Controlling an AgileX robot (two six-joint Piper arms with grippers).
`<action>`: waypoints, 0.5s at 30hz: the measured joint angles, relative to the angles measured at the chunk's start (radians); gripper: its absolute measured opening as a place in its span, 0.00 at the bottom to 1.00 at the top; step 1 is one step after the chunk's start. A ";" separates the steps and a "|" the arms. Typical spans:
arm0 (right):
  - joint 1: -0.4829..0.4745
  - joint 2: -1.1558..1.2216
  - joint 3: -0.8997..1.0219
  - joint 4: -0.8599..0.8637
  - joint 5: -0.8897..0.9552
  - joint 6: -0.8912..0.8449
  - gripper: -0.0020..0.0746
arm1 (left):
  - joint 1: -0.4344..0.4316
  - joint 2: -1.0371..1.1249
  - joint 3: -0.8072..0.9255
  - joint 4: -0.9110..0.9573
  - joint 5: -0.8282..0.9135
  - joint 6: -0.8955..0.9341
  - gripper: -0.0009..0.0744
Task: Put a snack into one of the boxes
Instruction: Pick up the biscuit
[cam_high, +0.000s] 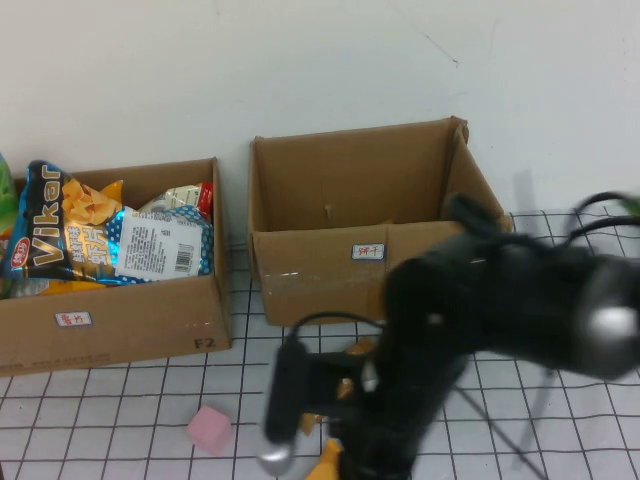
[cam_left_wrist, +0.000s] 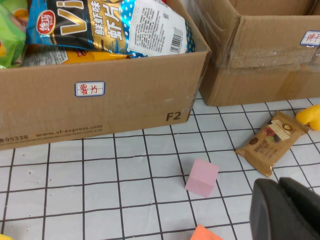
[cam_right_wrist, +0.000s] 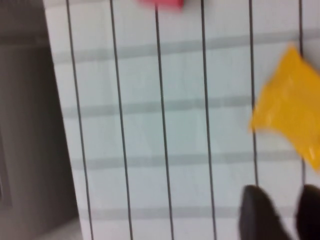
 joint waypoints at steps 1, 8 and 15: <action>0.000 0.029 -0.013 0.016 -0.011 0.001 0.28 | 0.000 0.000 0.000 0.000 0.000 0.000 0.01; 0.002 0.185 -0.054 0.070 -0.086 0.051 0.74 | 0.000 0.000 0.000 0.000 0.000 0.000 0.01; 0.002 0.293 -0.064 0.033 -0.203 0.156 0.80 | 0.000 0.000 0.000 0.000 0.000 0.000 0.01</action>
